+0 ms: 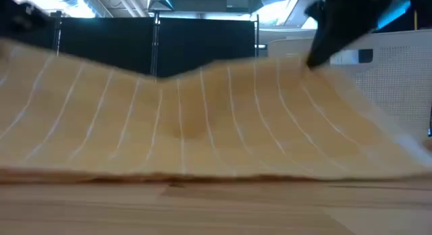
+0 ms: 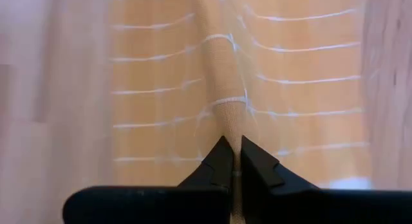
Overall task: Fold towel
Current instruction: Fold the yellow patterned towel
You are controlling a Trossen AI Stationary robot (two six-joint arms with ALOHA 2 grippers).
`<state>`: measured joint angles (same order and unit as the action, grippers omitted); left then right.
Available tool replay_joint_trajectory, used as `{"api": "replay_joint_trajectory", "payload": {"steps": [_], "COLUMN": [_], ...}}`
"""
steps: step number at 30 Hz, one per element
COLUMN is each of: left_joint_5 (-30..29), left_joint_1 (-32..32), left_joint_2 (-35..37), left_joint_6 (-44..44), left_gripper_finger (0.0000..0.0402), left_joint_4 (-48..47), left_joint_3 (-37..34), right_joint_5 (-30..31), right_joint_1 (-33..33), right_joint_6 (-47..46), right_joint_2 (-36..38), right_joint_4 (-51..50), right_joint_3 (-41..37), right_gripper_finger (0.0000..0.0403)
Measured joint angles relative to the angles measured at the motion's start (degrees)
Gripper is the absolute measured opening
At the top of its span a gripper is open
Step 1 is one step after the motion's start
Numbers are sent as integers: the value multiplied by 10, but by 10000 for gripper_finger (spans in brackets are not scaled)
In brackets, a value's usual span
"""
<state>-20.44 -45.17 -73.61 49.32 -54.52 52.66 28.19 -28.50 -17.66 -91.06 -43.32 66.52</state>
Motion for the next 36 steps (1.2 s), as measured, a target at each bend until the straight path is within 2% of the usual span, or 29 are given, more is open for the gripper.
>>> {"api": "replay_joint_trajectory", "payload": {"steps": [8,12,16,21,25,28,31,33,36], "left_joint_5": [-68,-103,-142,-162,-226,-269,-311,-309,-280], "left_joint_1": [-7,-7,-7,-7,-5,-5,-8,-20,-53], "left_joint_2": [19,20,20,20,20,18,13,4,-15], "left_joint_6": [38,80,120,123,122,116,118,93,52], "left_gripper_finger": [1,1,1,1,1,1,1,1,1], "left_joint_4": [-180,-275,-326,-320,-321,-327,-333,-311,-231], "left_joint_3": [97,117,117,114,110,98,87,70,32], "right_joint_5": [62,99,128,123,135,159,214,228,207], "right_joint_1": [1,4,4,7,22,41,46,38,2], "right_joint_6": [-5,-17,-32,-33,-28,-3,16,25,13], "right_joint_2": [46,57,60,60,60,60,60,58,55], "right_joint_4": [-81,-94,-94,-93,-93,-93,-91,-83,-45], "right_joint_3": [54,62,63,63,55,43,35,25,-14], "right_gripper_finger": [2,2,2,2,2,2,2,2,2]}}
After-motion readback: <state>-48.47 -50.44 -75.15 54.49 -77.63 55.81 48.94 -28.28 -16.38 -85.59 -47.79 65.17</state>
